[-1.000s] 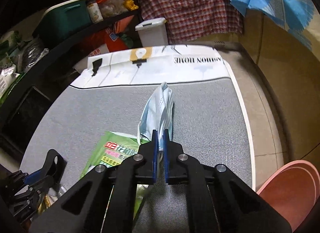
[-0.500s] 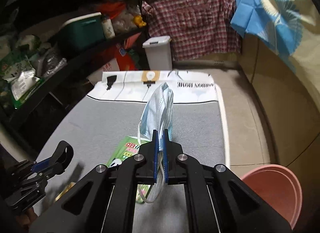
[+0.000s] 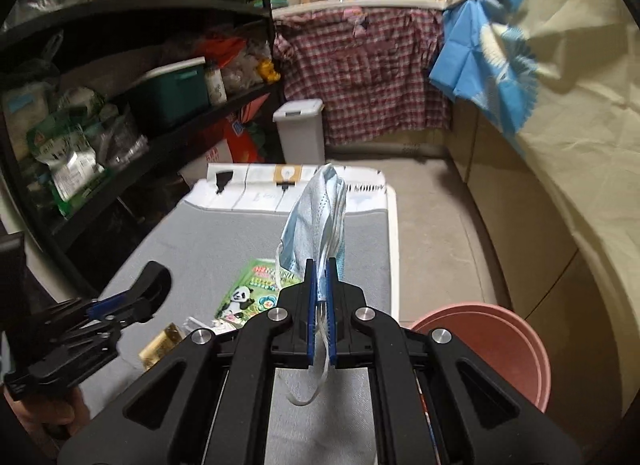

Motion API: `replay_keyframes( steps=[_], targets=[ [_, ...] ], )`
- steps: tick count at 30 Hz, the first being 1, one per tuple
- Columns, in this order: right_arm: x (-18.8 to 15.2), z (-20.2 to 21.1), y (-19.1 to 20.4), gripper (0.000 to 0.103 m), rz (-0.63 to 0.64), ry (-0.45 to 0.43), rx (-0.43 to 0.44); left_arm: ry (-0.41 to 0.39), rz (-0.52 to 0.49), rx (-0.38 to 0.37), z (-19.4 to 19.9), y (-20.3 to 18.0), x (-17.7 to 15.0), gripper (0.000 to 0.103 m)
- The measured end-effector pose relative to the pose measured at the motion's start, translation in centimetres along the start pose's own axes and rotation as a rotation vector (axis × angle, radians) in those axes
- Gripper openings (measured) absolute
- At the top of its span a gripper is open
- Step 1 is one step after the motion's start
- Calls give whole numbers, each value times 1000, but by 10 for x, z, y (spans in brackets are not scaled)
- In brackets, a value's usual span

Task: Collect trash
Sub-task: 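Carry the elastic band with the left tool while the right tool carries the mask over the bucket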

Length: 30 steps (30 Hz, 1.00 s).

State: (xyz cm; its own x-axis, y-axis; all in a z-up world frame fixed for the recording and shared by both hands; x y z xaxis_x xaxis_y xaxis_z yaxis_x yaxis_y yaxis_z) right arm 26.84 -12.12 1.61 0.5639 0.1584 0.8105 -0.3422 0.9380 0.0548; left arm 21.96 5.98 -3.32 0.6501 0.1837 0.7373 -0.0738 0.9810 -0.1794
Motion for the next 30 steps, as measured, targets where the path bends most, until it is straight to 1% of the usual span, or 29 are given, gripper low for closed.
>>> replay_keyframes(
  steps=[2, 5, 9, 13, 18, 23, 30],
  targets=[
    [2, 11, -2, 5, 9, -17, -13, -18, -7, -10, 5, -8, 5, 24],
    [-3, 28, -9, 5, 8, -21, -18, -37, -16, -20, 10, -18, 10, 24],
    [-12, 48, -20, 5, 37, -34, -45, -49, -23, -31, 15, -31, 14, 24],
    [-18, 64, -32, 5, 37, -57, -65, -61, -35, -43, 19, -46, 16, 24],
    [-28, 80, -48, 5, 55, -98, -127, -58, -62, -69, 18, -65, 14, 24],
    [-43, 86, -82, 5, -23, -80, -166, -45, -87, -89, 11, -84, 10, 24],
    [-52, 97, -117, 5, -94, -73, -216, -39, -112, -120, 5, -111, 9, 24]
  ],
)
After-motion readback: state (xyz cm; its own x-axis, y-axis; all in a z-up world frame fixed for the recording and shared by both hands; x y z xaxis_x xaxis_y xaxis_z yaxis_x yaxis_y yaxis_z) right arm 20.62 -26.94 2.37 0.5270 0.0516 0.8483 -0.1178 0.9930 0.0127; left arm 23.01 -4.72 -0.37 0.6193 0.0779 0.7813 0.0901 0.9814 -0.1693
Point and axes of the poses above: each gripper's, at about its wrist camera, not at the fingertips, and z roughly against the way its jaws point, y to its left, x to its top, the point moved 5 cm from there along -z, roughly the way its jaws point, and after that the axes turned 4 degrees about z, right-handed, at the moved point
